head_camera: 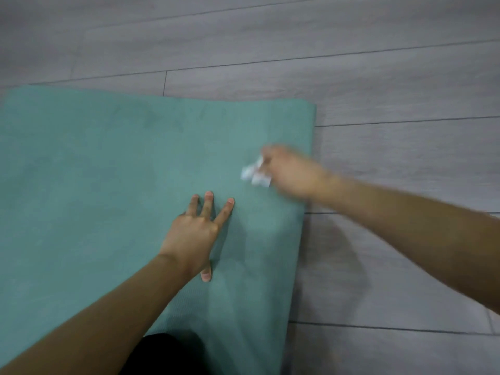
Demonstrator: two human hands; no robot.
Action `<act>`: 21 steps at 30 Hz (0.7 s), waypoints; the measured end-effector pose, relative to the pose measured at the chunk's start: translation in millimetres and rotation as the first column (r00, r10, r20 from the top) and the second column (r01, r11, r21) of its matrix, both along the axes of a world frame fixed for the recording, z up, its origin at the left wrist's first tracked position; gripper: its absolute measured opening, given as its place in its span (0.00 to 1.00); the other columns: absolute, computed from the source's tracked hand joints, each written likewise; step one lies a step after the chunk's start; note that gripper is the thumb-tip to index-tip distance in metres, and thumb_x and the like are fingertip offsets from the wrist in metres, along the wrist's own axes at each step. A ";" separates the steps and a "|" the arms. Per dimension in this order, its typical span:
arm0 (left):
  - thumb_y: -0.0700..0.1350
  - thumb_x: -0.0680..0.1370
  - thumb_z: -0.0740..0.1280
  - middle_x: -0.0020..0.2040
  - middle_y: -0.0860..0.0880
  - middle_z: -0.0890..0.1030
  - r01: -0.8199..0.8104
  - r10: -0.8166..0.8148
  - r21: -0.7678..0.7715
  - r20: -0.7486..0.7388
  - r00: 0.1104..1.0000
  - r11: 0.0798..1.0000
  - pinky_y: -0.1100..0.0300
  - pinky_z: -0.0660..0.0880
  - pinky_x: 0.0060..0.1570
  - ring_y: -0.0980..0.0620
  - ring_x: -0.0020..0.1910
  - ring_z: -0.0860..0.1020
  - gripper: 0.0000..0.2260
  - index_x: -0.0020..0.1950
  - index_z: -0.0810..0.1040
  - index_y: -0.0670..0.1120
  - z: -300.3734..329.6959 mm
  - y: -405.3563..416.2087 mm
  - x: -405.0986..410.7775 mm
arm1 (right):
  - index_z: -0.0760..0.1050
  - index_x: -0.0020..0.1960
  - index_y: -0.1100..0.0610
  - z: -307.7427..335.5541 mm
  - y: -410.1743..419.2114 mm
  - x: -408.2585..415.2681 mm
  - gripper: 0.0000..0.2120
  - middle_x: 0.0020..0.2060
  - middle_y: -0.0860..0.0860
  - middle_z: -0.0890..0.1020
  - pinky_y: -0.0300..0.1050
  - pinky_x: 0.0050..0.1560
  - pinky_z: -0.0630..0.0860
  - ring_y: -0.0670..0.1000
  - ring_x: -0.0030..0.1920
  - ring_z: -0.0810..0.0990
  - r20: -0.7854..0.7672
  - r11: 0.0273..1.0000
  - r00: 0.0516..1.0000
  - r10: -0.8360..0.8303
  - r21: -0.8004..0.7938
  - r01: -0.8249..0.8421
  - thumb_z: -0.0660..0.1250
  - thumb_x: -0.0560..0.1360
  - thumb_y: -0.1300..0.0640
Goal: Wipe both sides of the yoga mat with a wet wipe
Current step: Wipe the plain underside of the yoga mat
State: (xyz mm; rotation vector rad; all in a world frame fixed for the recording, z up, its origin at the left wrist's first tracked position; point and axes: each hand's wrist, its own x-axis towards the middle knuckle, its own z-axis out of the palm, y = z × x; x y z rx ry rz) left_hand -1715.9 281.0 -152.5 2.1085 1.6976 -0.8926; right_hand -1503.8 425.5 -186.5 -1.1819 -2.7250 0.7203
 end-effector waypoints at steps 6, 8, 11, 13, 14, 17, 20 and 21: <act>0.60 0.57 0.87 0.84 0.38 0.39 -0.010 0.010 -0.013 -0.004 1.000 1.000 0.44 0.68 0.74 0.33 0.83 0.45 0.77 0.81 0.27 0.55 0.7 0.0 0.3 | 0.81 0.56 0.65 14.0 64.5 -2.9 0.09 0.55 0.65 0.80 0.53 0.55 0.77 0.66 0.53 0.81 0.110 0.878 0.872 -0.478 0.081 0.471 0.64 0.82 0.63; 0.61 0.56 0.86 0.85 0.38 0.39 0.004 -0.004 -0.006 -0.011 1.000 1.000 0.44 0.68 0.74 0.33 0.83 0.46 0.76 0.82 0.29 0.54 1.4 0.3 -1.0 | 0.80 0.55 0.62 21.1 -6.4 -28.7 0.07 0.51 0.61 0.79 0.54 0.51 0.74 0.63 0.50 0.81 0.023 0.976 0.976 -0.218 -0.013 0.218 0.63 0.83 0.62; 0.62 0.57 0.85 0.85 0.38 0.40 0.032 -0.032 -0.007 -0.021 0.999 0.999 0.45 0.68 0.74 0.34 0.84 0.47 0.72 0.84 0.37 0.53 2.1 0.4 -1.3 | 0.78 0.54 0.57 8.9 -74.1 -36.7 0.05 0.49 0.53 0.73 0.53 0.47 0.74 0.57 0.46 0.77 -0.027 0.963 0.966 0.256 -0.080 -0.258 0.64 0.82 0.58; 0.62 0.57 0.86 0.85 0.38 0.40 0.022 -0.022 0.000 -0.017 1.000 1.000 0.45 0.69 0.74 0.34 0.84 0.47 0.74 0.84 0.33 0.54 2.2 -0.4 -1.3 | 0.80 0.54 0.59 3.9 -29.8 -21.8 0.13 0.49 0.55 0.75 0.52 0.48 0.72 0.58 0.47 0.77 0.010 0.987 0.987 0.163 -0.003 -0.163 0.63 0.83 0.50; 0.62 0.57 0.86 0.85 0.39 0.40 0.017 -0.017 0.003 -0.016 1.000 1.000 0.45 0.69 0.73 0.34 0.84 0.47 0.75 0.83 0.30 0.55 1.6 -0.4 -1.8 | 0.80 0.53 0.60 2.8 2.0 -12.0 0.15 0.50 0.59 0.77 0.51 0.49 0.70 0.60 0.48 0.78 0.053 0.999 0.998 0.023 0.026 -0.024 0.61 0.84 0.49; 0.61 0.57 0.86 0.85 0.39 0.39 0.005 -0.005 0.002 -0.002 1.000 1.000 0.45 0.69 0.73 0.34 0.84 0.46 0.76 0.82 0.27 0.55 1.1 -1.5 -1.7 | 0.82 0.59 0.67 2.6 88.3 26.5 0.15 0.58 0.67 0.76 0.55 0.59 0.76 0.67 0.54 0.80 0.133 0.903 0.901 -0.413 0.185 0.387 0.61 0.81 0.60; 0.61 0.56 0.86 0.85 0.39 0.39 0.004 -0.004 0.008 0.003 1.000 1.000 0.45 0.69 0.73 0.34 0.84 0.46 0.77 0.81 0.27 0.55 1.7 -0.9 -1.5 | 0.81 0.62 0.66 2.1 93.4 22.5 0.14 0.62 0.66 0.74 0.56 0.61 0.77 0.68 0.57 0.78 0.135 0.826 0.823 -0.551 0.223 0.517 0.63 0.78 0.68; 0.61 0.56 0.86 0.85 0.39 0.39 0.002 -0.002 0.007 0.006 1.000 1.000 0.45 0.69 0.73 0.34 0.84 0.46 0.77 0.81 0.27 0.55 1.4 -0.6 -1.8 | 0.80 0.62 0.65 2.6 78.2 11.2 0.14 0.61 0.66 0.75 0.55 0.61 0.75 0.67 0.57 0.78 0.141 0.866 0.860 -0.491 0.190 0.463 0.62 0.79 0.68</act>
